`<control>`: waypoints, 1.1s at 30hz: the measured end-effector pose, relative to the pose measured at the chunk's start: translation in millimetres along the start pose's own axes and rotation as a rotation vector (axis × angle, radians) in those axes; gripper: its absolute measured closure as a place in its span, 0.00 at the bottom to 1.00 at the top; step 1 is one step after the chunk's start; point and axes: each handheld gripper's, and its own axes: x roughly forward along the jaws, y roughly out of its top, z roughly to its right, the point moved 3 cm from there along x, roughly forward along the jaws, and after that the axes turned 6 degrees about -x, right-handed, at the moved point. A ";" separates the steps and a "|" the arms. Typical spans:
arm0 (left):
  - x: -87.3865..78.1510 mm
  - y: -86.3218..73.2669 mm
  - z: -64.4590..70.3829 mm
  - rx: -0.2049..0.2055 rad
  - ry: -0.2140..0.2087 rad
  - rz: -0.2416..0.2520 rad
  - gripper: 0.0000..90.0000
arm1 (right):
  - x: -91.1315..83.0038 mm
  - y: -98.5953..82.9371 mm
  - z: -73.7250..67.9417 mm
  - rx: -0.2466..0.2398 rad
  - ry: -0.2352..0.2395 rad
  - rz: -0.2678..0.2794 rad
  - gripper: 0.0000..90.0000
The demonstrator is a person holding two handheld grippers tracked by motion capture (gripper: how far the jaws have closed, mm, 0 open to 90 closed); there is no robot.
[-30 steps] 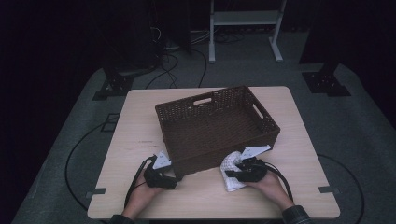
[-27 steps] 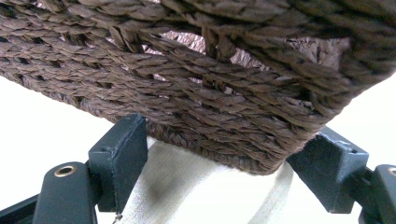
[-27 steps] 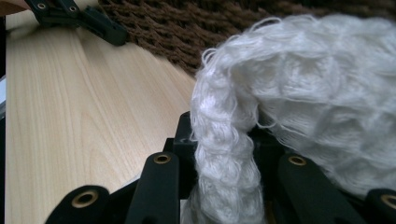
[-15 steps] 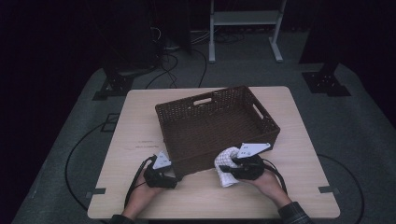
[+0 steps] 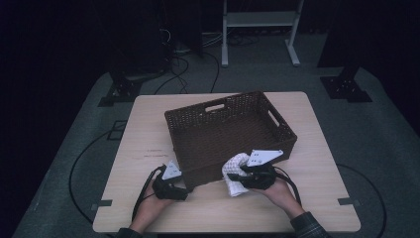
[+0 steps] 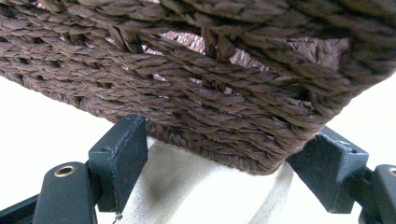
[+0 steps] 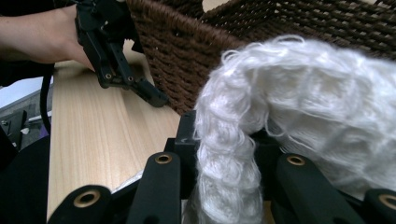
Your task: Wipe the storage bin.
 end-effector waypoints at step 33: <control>-0.2 0.0 -0.1 0.002 -0.001 -0.002 0.24 | 28.3 0.9 -19.7 -0.026 0.066 -0.017 0.78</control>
